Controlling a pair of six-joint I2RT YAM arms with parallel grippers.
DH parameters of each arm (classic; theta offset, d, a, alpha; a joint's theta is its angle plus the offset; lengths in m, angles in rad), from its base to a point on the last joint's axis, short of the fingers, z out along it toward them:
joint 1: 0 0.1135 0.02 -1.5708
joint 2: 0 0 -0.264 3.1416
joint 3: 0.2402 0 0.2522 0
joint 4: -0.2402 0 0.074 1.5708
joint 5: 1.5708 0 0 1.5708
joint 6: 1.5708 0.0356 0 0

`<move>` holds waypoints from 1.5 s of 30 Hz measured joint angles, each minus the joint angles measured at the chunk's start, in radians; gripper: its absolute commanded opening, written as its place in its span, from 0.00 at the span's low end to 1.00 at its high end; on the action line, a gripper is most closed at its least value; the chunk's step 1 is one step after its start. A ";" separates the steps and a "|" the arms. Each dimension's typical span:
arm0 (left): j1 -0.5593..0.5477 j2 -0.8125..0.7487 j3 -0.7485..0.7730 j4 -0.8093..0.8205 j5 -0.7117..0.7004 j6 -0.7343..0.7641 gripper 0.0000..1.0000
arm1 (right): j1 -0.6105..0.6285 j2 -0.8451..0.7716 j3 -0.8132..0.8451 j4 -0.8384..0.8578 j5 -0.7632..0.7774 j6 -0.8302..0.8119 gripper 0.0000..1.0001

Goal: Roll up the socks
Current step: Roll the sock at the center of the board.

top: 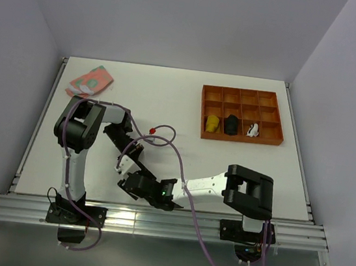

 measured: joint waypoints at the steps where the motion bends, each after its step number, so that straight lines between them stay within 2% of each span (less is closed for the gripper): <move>1: 0.000 0.000 0.000 -0.002 0.001 0.001 0.00 | 0.000 0.000 0.000 -0.003 0.008 -0.002 0.64; 12: 0.002 0.007 0.008 -0.016 0.006 0.027 0.00 | 0.000 0.005 -0.018 -0.008 0.026 -0.013 0.62; 20: 0.002 0.016 0.014 -0.023 0.007 0.043 0.00 | 0.000 0.050 -0.018 0.009 0.048 -0.026 0.53; 21: 0.002 0.016 0.015 -0.024 0.007 0.043 0.00 | 0.000 0.050 -0.018 0.010 0.053 -0.026 0.51; 25: 0.002 0.016 0.016 -0.027 0.008 0.042 0.00 | 0.000 0.052 -0.018 0.012 0.074 -0.031 0.15; 26: 0.004 0.016 0.019 -0.029 0.008 0.041 0.00 | 0.000 0.052 -0.018 0.013 0.079 -0.031 0.14; 36: 0.023 0.016 0.041 0.005 0.014 -0.066 0.23 | -0.004 0.053 -0.019 0.015 0.110 -0.027 0.10; 45: 0.093 0.003 0.089 0.032 0.032 -0.119 0.29 | -0.012 0.055 -0.024 0.023 0.118 -0.024 0.09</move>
